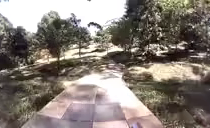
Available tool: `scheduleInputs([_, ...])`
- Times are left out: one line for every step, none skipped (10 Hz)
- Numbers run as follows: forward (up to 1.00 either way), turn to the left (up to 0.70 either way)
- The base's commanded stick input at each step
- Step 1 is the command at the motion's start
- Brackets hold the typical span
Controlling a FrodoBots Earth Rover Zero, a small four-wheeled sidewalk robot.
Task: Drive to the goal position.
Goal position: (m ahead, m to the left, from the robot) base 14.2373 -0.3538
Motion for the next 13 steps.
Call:
scheduleInputs([0.50, 0.00])
scheduleInputs([0.50, 0.00])
scheduleInputs([0.50, 0.00])
scheduleInputs([0.50, 0.00])
scheduleInputs([0.50, 0.00])
scheduleInputs([0.50, 0.00])
scheduleInputs([0.50, 0.00])
scheduleInputs([0.50, 0.00])
scheduleInputs([0.50, 0.00])
scheduleInputs([0.50, 0.00])
scheduleInputs([0.50, 0.00])
scheduleInputs([0.50, 0.00])
scheduleInputs([0.50, 0.00])
